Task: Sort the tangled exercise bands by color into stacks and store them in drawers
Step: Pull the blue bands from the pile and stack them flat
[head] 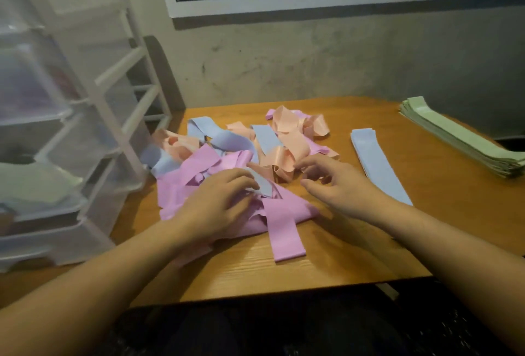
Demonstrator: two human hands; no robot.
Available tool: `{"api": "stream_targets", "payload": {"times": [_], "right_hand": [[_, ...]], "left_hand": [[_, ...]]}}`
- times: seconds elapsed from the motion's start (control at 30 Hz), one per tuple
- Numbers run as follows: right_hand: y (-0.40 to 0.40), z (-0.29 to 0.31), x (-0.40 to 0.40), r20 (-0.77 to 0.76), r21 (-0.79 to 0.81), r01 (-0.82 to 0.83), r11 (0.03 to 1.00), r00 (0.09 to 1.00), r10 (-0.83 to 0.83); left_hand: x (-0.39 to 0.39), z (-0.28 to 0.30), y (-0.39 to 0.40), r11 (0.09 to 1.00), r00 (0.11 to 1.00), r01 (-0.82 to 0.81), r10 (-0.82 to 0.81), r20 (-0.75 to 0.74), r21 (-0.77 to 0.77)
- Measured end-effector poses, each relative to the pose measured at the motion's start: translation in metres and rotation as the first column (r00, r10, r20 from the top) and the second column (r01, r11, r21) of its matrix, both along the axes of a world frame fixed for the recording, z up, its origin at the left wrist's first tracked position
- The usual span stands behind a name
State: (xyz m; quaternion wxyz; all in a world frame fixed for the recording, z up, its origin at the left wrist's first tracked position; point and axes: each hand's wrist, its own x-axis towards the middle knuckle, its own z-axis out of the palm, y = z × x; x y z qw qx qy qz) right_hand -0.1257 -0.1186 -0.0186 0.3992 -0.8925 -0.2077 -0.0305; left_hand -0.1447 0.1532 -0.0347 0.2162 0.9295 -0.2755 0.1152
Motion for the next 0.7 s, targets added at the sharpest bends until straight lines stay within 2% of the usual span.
{"api": "stream_targets", "payload": {"times": [0.17, 0.27, 0.37, 0.5, 0.6, 0.7], "right_hand": [[0.021, -0.003, 0.009, -0.048, -0.017, 0.023, 1.0, 0.999, -0.024], [0.033, 0.0, 0.017, -0.024, 0.021, 0.048, 0.999, 0.999, -0.048], [0.049, 0.004, 0.02, 0.034, 0.001, -0.028, 1.0, 0.999, 0.028], [0.074, 0.003, 0.025, 0.031, -0.061, -0.124, 0.99, 0.992, 0.126], [0.085, 0.001, 0.034, -0.014, -0.109, -0.111, 0.988, 0.994, 0.11], [0.089, -0.005, 0.04, -0.038, -0.163, -0.084, 0.983, 0.996, 0.079]], "left_hand": [[0.003, -0.016, 0.027, 0.988, 0.995, -0.095, 0.097, 0.008, -0.122], [0.009, -0.02, 0.029, 0.974, 0.992, -0.127, 0.126, -0.017, -0.19], [0.01, -0.026, 0.026, 0.941, 0.99, -0.14, 0.132, -0.048, -0.308], [0.009, -0.037, 0.022, 0.891, 0.979, -0.203, 0.186, -0.083, -0.407], [0.011, -0.042, 0.024, 0.88, 0.971, -0.224, 0.237, -0.024, -0.419], [0.013, -0.044, 0.024, 0.91, 0.959, -0.217, 0.266, 0.095, -0.352]]}}
